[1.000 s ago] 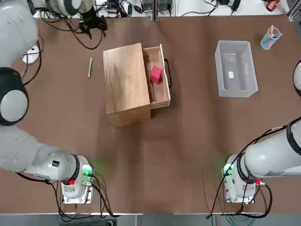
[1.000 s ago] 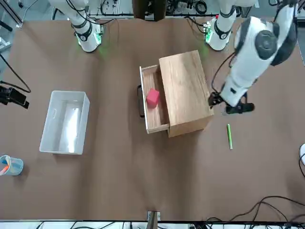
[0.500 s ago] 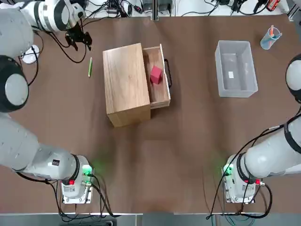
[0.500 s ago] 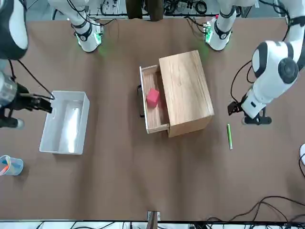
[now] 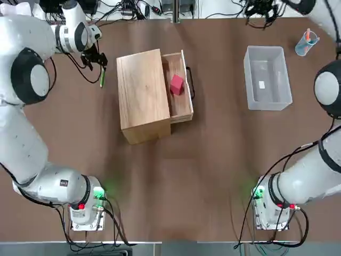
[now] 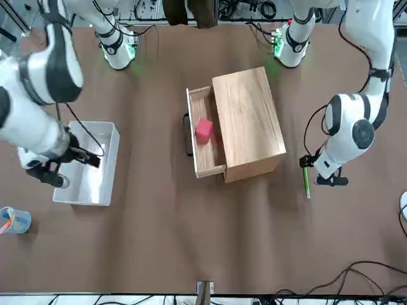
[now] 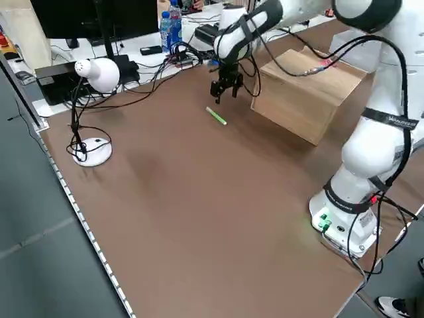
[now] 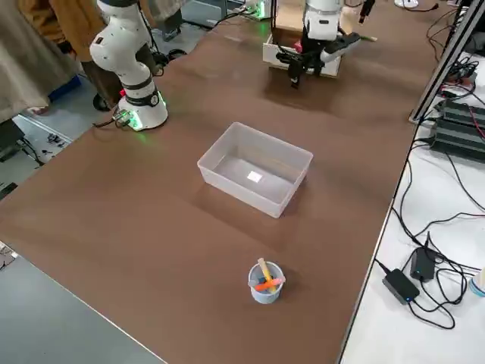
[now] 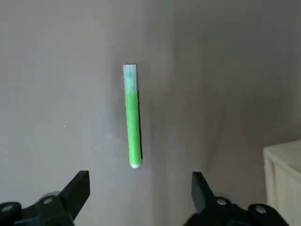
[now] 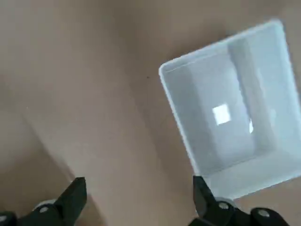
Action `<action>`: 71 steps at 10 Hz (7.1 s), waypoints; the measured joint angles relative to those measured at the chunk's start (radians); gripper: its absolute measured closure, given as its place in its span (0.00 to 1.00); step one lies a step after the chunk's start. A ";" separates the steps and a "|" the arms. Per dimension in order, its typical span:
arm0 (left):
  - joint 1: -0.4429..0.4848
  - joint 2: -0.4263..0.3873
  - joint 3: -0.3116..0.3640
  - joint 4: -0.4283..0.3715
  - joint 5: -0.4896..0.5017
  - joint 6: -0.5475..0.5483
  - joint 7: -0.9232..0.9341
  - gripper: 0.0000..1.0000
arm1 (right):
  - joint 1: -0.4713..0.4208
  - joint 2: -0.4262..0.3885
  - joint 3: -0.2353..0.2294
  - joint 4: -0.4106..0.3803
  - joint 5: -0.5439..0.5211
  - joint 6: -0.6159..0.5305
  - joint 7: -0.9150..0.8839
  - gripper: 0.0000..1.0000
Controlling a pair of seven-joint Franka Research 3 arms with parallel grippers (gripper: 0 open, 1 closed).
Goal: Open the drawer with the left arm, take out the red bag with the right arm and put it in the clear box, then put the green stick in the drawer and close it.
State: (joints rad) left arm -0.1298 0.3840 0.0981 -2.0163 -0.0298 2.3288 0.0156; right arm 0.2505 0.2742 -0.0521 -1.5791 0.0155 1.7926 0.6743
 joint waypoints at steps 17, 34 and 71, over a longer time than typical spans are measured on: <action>0.022 0.207 0.010 0.107 -0.044 0.104 0.007 0.82 | 0.611 0.111 -0.006 -0.086 0.117 0.326 1.725 0.00; -0.030 -0.263 -0.186 0.317 -0.047 -0.506 -0.437 0.82 | 0.619 0.226 -0.003 -0.042 0.157 0.326 1.790 0.00; -0.395 0.120 -0.420 0.543 0.106 -0.325 -1.079 0.31 | -0.254 0.240 -0.030 -0.066 0.025 0.259 -0.804 0.37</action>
State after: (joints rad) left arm -0.5251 0.5037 -0.3215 -1.4732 0.0757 2.0035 -1.0634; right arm -0.0030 0.5138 -0.0823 -1.6448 0.0401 2.0518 -0.1295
